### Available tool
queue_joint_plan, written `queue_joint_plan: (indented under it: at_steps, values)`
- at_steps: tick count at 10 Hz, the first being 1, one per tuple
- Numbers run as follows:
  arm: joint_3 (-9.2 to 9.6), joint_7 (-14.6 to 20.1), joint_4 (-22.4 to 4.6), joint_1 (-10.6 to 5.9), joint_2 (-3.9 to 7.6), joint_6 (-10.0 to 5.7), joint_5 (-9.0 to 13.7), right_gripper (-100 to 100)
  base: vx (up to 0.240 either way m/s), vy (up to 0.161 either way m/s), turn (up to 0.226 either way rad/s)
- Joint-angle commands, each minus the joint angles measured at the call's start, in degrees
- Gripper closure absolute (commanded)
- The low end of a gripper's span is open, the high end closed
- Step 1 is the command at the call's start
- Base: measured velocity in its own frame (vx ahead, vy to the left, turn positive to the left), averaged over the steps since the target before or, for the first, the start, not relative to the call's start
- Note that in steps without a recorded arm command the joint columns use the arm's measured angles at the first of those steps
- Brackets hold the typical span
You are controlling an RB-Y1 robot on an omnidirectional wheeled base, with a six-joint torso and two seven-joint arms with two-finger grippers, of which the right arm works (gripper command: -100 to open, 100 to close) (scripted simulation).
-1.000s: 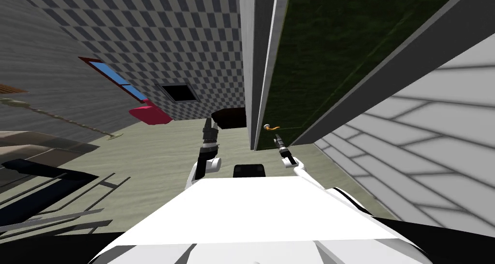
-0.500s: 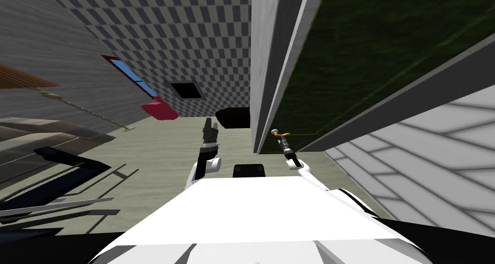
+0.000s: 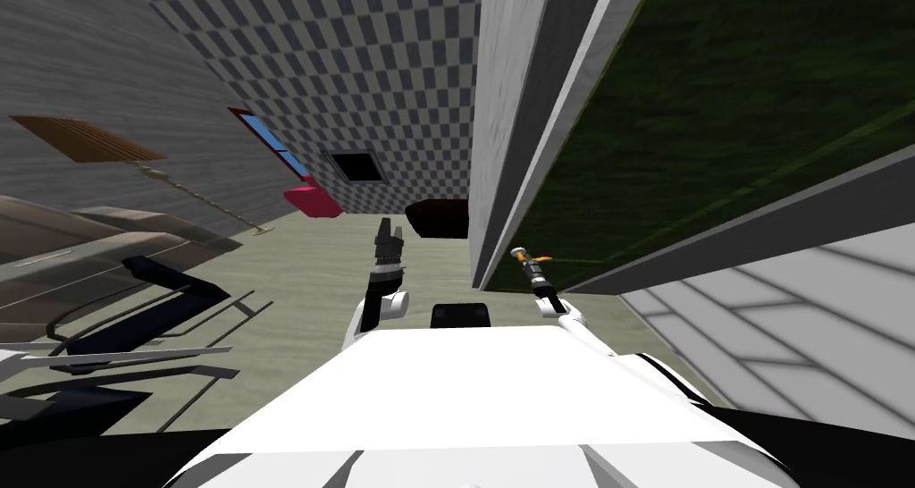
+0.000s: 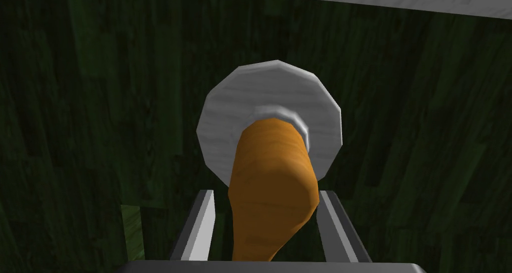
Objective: Pull the door open
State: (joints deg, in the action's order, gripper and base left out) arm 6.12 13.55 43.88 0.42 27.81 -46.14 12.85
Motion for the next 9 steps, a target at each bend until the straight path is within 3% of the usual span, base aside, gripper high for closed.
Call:
queue_joint_plan:
  at_steps: [1,5,9]
  values:
    - [0.03,0.0,-0.1,-0.01,-0.01,-0.04,0.0,100,-0.028,0.003,-0.009]
    - [0.03,0.0,-0.1,-0.01,-0.01,-0.04,0.0,100,-0.01,-0.001,0.002]
    - [2.29,2.6,0.1,2.42,2.71,-3.44,-0.2,100,-0.166,-0.072,0.138]
